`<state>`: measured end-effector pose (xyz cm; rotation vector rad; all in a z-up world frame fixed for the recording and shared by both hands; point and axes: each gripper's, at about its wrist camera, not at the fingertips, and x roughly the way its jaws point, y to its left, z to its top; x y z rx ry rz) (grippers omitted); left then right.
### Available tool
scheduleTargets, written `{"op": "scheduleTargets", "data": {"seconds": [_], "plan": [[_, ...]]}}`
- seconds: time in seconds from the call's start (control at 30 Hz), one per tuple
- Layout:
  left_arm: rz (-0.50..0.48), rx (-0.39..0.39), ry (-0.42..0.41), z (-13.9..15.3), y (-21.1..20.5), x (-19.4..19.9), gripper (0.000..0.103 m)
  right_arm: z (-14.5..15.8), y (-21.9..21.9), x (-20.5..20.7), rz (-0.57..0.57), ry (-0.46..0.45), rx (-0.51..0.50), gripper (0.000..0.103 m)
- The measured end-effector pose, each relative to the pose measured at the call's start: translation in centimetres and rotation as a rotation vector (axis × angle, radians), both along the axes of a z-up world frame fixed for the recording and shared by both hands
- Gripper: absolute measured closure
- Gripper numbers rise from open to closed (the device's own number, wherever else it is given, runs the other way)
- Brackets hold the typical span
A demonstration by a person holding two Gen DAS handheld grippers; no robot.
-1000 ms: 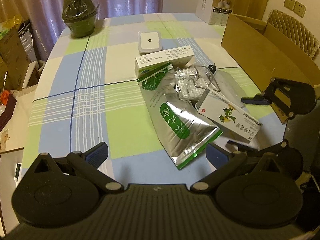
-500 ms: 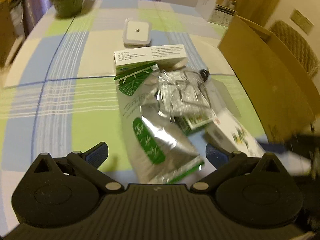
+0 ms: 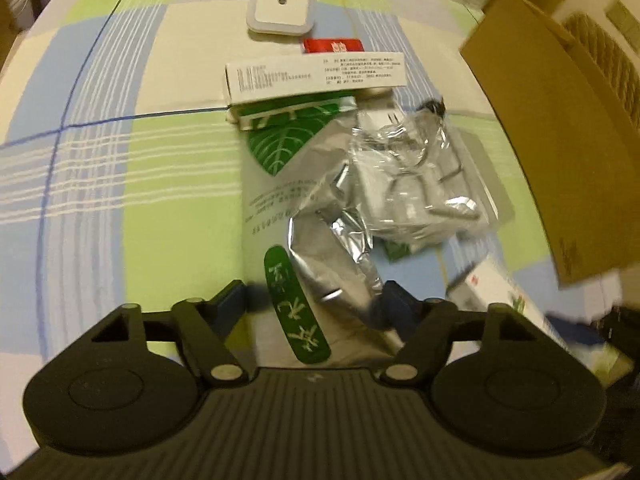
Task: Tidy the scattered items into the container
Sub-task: 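Grasp the silver leaf-print foil bag with the left gripper and lift it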
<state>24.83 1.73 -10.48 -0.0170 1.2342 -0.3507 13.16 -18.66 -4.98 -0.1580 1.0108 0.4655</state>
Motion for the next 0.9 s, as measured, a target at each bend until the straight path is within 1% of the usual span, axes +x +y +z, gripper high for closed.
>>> {"op": "scheduleTargets", "data": {"seconds": [0.1, 0.17, 0.27, 0.33, 0.37, 0.4, 0.5, 0.53, 0.57, 0.6, 0.67, 0.73, 0.83, 0.87, 0.9], "plan": [[-0.055, 0.049, 0.013, 0.5, 1.0, -1.3, 0.044, -0.1, 0.1, -0.5, 0.002, 0.009, -0.003, 0.062], [-0.1, 0.092, 0.021, 0.9, 1.6, -2.3, 0.044, -0.2, 0.1, -0.9, 0.002, 0.018, -0.002, 0.062], [-0.14, 0.113, 0.027, 1.5, 2.5, -3.4, 0.044, -0.3, 0.1, -1.4, 0.003, 0.023, -0.008, 0.062], [-0.163, 0.129, 0.001, 2.1, 2.5, -3.6, 0.031, -0.5, 0.1, -1.4, 0.0, 0.022, -0.008, 0.062], [-0.176, 0.137, -0.02, 2.4, 2.4, -3.5, 0.022, -0.5, 0.2, -1.4, -0.001, 0.019, -0.011, 0.062], [-0.192, 0.145, -0.042, 2.6, 2.1, -3.3, 0.016, -0.5, 0.2, -1.4, -0.002, 0.016, -0.01, 0.062], [-0.248, 0.185, -0.067, 2.4, 1.0, -1.9, 0.01, -0.6, 0.5, -1.2, -0.003, 0.007, -0.016, 0.061], [-0.269, 0.201, -0.067, 2.1, 0.5, -1.5, 0.009, -0.7, 0.6, -1.2, -0.002, 0.001, -0.022, 0.057], [-0.288, 0.211, -0.06, 1.8, -0.1, -1.2, 0.008, -0.7, 0.6, -1.2, -0.003, -0.005, -0.03, 0.026], [-0.307, 0.216, -0.045, 1.4, -0.6, -0.8, 0.007, -0.7, 0.6, -1.2, -0.006, -0.017, -0.032, 0.005], [-0.328, 0.222, -0.017, 0.4, -1.5, 0.0, 0.007, -0.6, 0.5, -1.3, 0.004, -0.035, -0.021, 0.005], [-0.339, 0.228, 0.016, -0.7, -2.0, 0.6, 0.007, -0.9, 0.5, -1.3, 0.008, -0.03, -0.03, 0.005], [-0.353, 0.261, 0.051, -2.1, -2.5, 1.2, 0.007, -1.1, 0.4, -1.2, 0.008, -0.028, -0.027, 0.005], [-0.354, 0.27, 0.063, -2.4, -2.7, 1.4, 0.008, -1.2, 0.4, -1.2, 0.01, -0.027, -0.025, 0.005], [-0.353, 0.275, 0.074, -2.8, -2.7, 1.6, 0.011, -1.3, 0.4, -1.2, 0.012, -0.026, -0.023, 0.005]]}}
